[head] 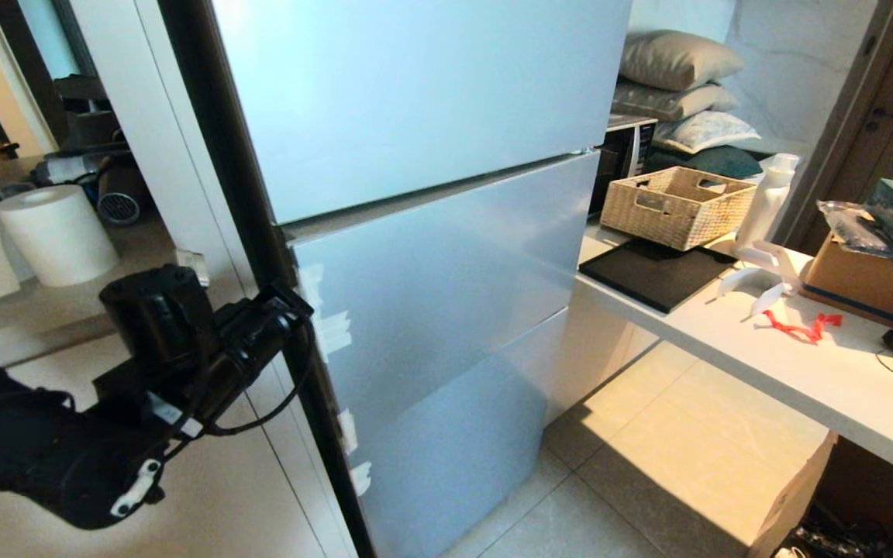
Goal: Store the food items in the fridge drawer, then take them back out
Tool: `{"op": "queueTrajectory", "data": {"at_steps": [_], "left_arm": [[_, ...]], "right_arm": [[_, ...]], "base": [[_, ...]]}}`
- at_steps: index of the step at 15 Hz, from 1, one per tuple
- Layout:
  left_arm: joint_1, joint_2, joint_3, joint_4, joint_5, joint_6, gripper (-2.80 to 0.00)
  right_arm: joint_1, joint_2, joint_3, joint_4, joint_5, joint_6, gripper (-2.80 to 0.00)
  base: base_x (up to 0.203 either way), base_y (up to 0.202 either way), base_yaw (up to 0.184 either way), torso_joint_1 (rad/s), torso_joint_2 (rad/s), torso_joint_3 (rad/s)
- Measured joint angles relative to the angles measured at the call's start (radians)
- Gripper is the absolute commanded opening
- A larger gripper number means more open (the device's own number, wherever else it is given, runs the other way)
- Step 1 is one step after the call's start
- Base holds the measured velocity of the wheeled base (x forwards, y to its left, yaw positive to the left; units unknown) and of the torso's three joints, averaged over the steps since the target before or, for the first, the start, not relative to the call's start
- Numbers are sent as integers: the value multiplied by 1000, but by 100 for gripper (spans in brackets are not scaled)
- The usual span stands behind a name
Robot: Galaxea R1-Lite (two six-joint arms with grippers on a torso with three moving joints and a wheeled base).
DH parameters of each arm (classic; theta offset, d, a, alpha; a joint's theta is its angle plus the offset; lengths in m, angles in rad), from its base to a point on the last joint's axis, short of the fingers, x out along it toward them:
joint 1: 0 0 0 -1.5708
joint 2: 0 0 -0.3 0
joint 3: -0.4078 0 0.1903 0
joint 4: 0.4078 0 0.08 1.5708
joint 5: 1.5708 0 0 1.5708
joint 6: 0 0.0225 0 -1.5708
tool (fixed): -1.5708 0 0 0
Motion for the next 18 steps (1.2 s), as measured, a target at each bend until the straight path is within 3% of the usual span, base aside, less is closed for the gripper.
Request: {"op": "queueTrajectory", "data": {"at_steps": [6, 11, 14, 18], "left_arm": [[-85, -158, 177, -3, -2, 8, -280], [-111, -343, 345, 9, 5, 94, -280], [-19, -342, 275, 10, 46, 123, -280], [61, -200, 130, -9, 75, 119, -280]], "right_arm": [[0, 0, 0, 0, 0, 0, -280], [0, 0, 0, 0, 0, 1, -280], [1, 0, 0, 0, 0, 0, -280], [0, 0, 0, 0, 0, 1, -280]], "base": [[0, 0, 0, 0, 0, 0], [0, 0, 0, 0, 0, 0], [0, 0, 0, 0, 0, 0], [0, 0, 0, 0, 0, 0]]}}
